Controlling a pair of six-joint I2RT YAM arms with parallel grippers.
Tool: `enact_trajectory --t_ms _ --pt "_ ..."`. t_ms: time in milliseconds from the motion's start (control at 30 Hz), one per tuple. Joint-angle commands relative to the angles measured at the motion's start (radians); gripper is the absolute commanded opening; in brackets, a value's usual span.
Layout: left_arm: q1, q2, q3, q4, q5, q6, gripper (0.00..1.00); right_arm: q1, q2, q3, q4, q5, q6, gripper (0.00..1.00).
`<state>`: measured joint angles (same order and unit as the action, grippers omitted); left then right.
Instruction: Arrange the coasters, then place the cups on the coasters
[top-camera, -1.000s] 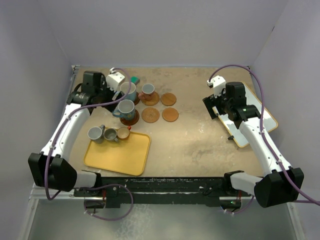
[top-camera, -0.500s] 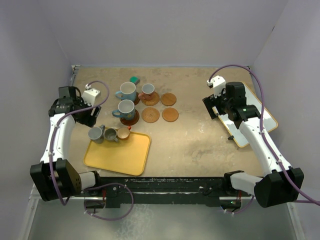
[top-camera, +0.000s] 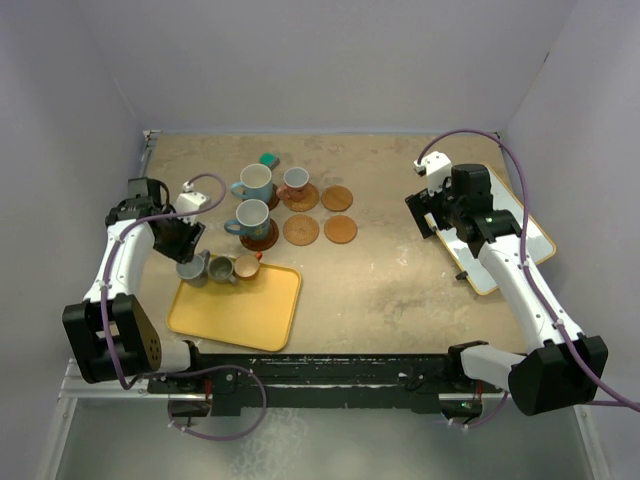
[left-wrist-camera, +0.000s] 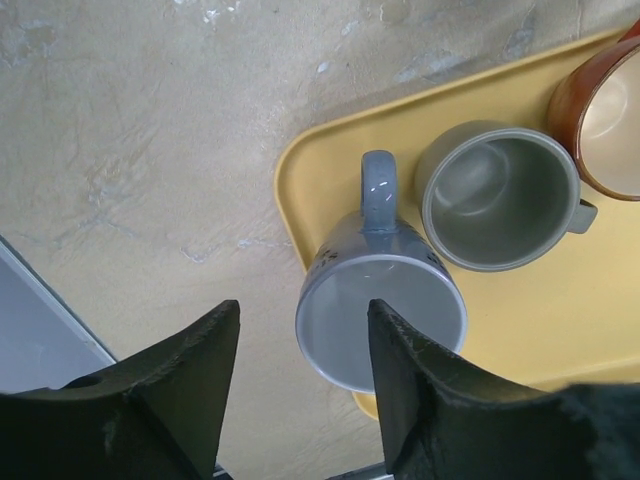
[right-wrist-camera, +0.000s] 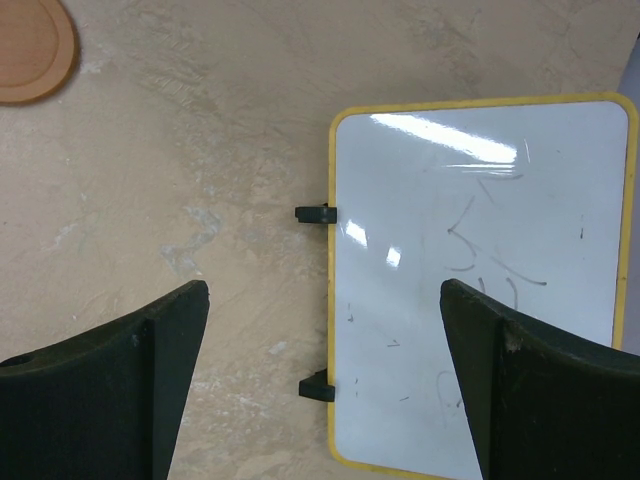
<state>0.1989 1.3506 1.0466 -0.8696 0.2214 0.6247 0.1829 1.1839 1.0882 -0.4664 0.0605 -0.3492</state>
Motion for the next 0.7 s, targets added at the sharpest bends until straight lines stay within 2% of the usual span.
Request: enact_trajectory --t_ms 0,233,533,667 --pt "0.005 0.005 -0.011 0.003 0.004 0.012 0.48 -0.002 -0.02 0.009 0.008 -0.009 -0.011 1.0" --pt "0.005 0.021 -0.043 0.003 -0.002 -0.032 0.27 -0.002 -0.007 0.021 -0.013 -0.021 -0.007 1.0" --pt "0.005 -0.017 -0.073 -0.021 -0.067 -0.099 0.15 -0.002 -0.001 0.026 -0.017 -0.025 -0.005 1.0" --pt "0.004 -0.016 -0.077 -0.062 -0.105 -0.121 0.15 -0.002 0.004 0.026 -0.017 -0.025 -0.005 1.0"
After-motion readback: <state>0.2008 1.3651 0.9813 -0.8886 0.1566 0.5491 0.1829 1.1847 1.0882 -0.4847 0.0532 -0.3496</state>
